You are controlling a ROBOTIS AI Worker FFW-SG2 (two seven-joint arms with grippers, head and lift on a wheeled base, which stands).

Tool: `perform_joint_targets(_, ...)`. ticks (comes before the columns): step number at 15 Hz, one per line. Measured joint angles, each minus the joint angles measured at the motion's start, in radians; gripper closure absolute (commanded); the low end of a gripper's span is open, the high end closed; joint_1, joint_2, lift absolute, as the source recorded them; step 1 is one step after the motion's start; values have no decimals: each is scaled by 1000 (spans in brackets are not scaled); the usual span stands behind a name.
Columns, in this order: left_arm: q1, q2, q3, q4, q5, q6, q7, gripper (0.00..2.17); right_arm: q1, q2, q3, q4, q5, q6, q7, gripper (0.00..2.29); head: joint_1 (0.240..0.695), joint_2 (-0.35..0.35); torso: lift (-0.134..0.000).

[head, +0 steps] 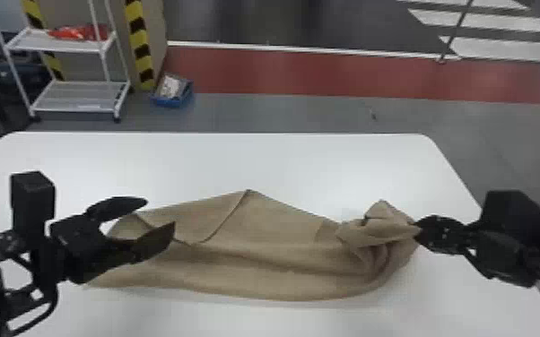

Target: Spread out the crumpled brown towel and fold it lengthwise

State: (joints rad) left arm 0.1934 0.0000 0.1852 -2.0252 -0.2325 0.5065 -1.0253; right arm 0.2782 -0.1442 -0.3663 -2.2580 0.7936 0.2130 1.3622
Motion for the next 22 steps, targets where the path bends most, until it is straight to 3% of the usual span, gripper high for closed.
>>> perform_joint_targets(2,18,0,-82,-5,-76,-40,-11,576,-3,0,9,0,3,6,0,1474,695,-209,-124)
perform_joint_targets(4,-6,0,-133,34,-150,-45,-2,572,-4,0,14,0,5,12,0,1474,695,-238,-124)
perform_joint_targets(8,-59,0,-165,98,-233,-13,4,572,1,0,0,1,9,17,0,1474,695,-244,-124)
perform_joint_targets(13,-78,0,-181,126,-287,29,14,572,2,-1,-10,2,4,17,0,1474,695,-245,-124)
perform_joint_targets(22,-91,0,-170,159,-295,46,18,576,1,-1,-20,1,4,21,0,1474,695,-239,-124)
